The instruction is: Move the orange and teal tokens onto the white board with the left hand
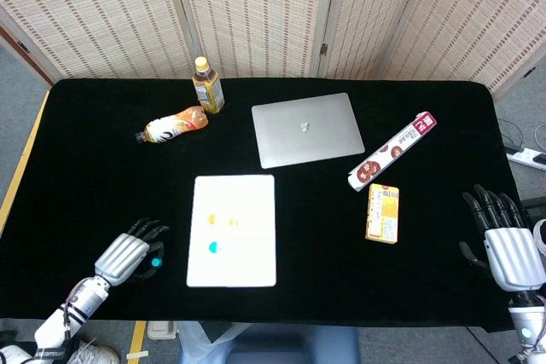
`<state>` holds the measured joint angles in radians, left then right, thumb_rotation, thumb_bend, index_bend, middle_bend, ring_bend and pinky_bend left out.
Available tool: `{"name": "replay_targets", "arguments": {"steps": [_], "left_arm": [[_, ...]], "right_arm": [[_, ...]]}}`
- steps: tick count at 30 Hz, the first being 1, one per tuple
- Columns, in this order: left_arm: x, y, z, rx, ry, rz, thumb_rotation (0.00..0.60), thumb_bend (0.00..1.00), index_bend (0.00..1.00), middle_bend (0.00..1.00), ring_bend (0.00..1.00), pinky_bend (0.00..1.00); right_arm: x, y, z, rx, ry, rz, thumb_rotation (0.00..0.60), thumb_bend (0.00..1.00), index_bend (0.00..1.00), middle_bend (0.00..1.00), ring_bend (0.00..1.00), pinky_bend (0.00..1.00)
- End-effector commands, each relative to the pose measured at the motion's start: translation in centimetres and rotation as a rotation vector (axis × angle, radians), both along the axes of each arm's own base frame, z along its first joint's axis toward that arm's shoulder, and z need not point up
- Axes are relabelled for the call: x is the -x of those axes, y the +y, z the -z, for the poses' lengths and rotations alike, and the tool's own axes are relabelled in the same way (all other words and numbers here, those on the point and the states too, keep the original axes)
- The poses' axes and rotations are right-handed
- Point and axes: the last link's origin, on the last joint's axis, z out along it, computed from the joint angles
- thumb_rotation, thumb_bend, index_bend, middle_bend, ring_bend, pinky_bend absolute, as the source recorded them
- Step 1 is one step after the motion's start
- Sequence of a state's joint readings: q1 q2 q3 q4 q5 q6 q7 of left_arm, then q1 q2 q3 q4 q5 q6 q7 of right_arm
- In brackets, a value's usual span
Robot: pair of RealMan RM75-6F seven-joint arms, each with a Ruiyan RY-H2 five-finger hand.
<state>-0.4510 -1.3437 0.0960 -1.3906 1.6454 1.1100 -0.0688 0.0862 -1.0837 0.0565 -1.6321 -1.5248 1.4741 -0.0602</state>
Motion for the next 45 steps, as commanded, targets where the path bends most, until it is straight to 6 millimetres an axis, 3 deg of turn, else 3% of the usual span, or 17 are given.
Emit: {"name": "replay_targets", "arguments": {"steps": [1,11,19,27,40,45], "left_arm": [[-2.7,1.6,0.5,0.021,-0.014,0.061,0.600,0.36,0.52,0.17,0.08,0.00],[-10.1,4.8,3.8,0.107,-0.039,0.174,0.600,0.36,0.52,0.17,0.07,0.00],[-13.1,6.1,6.6,0.171,-0.024,0.179,0.600,0.36,0.52,0.17,0.07,0.00],[-14.0,6.7,8.5,0.197,0.004,0.157,0.600,0.36,0.52,0.17,0.07,0.00],[-13.8,7.0,9.8,0.202,0.030,0.128,0.600,0.36,0.50,0.17,0.07,0.00],[-13.9,6.9,9.9,0.206,0.037,0.125,0.600,0.36,0.43,0.17,0.06,0.00]], "right_arm": [[0.1,0.0,0.0,-0.001,-0.002,0.003,0.600,0.38,0.00,0.00,0.02,0.00],[0.7,0.1,-0.2,0.005,-0.005,0.021,0.600,0.38,0.00,0.00,0.02,0.00],[1.0,0.2,-0.3,0.008,-0.005,0.033,0.600,0.38,0.00,0.00,0.02,0.00],[1.1,0.1,-0.3,0.007,-0.004,0.038,0.600,0.38,0.00,0.00,0.02,0.00],[1.2,0.1,-0.3,0.006,-0.004,0.043,0.600,0.38,0.00,0.00,0.02,0.00],[1.3,0.1,-0.3,0.006,-0.005,0.046,0.600,0.38,0.00,0.00,0.02,0.00]]}}
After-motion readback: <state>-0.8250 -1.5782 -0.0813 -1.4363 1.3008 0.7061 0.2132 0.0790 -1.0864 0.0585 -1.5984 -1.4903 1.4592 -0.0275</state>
